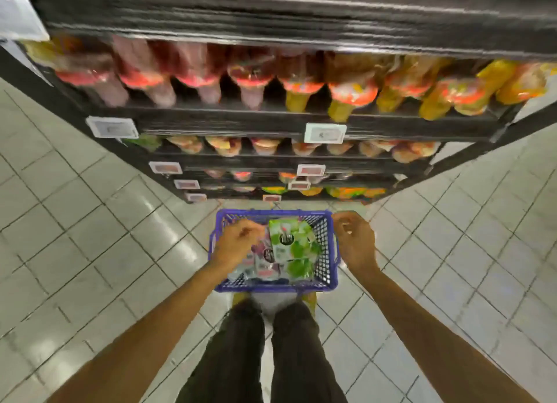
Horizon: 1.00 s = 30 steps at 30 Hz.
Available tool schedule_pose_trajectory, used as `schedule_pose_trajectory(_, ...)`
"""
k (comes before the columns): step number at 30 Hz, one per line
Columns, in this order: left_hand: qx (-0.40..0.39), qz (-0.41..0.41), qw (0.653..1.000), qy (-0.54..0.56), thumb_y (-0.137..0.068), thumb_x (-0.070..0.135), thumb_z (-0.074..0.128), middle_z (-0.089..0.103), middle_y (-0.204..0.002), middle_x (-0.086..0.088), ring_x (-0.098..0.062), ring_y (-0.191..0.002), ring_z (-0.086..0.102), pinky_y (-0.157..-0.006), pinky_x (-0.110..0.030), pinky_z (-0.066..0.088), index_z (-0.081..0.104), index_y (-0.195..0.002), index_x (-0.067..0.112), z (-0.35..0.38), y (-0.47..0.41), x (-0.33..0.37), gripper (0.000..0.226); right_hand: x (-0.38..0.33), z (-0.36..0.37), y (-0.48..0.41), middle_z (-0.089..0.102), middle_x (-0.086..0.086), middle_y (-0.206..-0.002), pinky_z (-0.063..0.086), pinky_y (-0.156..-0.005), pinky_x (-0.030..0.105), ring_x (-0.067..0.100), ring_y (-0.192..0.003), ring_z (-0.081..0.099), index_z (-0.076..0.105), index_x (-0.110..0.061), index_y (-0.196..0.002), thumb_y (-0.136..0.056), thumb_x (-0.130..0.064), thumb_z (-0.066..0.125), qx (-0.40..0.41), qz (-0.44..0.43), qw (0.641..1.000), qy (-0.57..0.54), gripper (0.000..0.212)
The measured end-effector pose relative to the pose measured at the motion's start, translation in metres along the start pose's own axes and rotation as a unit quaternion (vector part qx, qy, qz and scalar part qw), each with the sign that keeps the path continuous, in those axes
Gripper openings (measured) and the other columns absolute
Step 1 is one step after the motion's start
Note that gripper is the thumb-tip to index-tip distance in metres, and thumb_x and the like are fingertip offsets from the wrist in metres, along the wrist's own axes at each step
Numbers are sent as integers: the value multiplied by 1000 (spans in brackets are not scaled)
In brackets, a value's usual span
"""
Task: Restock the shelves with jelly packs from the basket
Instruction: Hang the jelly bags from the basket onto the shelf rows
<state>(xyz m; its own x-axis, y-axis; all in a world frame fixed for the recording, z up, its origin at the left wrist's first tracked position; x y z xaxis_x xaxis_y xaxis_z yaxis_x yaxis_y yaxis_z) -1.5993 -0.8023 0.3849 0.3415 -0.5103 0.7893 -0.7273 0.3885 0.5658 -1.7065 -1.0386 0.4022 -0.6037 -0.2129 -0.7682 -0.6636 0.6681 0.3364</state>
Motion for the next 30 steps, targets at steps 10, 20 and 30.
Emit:
schedule_pose_trajectory(10, -5, -214, 975, 50, -92, 5, 59, 67, -58, 11, -7, -63, 67, -70, -31, 52, 64, -68, 19, 118, -117, -277, 28, 266, 143, -59, 69, 23, -109, 38, -73, 23, 36, -99, 64, 70, 3, -103, -90, 3, 55, -68, 126, 978, 150, 19)
schedule_pose_trajectory(20, 60, -211, 976, 8, -94, 15, 58, 58, -125, -10, -24, -114, 55, -91, -27, 43, 53, -130, 8, 213, -244, -390, 37, 451, 248, -120, 54, 20, -127, 46, -88, 33, 31, -108, 56, 55, 1, -124, -79, -22, 81, -149, 249, 937, 195, 57)
schedule_pose_trajectory(30, 113, -278, 953, 41, -67, 36, 88, 58, -134, -14, -34, -123, 56, -99, -34, 45, 22, -149, 7, 248, -285, -403, 110, 485, 257, -129, 71, 1, -106, 42, -72, 24, 23, -98, 66, 66, -17, -113, -65, -41, 89, -177, 268, 932, 169, 59)
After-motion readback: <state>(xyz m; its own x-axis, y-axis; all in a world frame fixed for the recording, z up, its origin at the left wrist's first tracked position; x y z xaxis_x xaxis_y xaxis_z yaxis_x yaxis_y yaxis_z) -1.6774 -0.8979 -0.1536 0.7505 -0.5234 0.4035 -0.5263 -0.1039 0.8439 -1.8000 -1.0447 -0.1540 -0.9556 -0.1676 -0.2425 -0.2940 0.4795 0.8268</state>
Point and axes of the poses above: each hand's wrist, its own y-axis away from the middle knuckle, its own z-axis out of the palm, x = y × z, the point moved 7 cm from there along -y, towards the middle knuckle
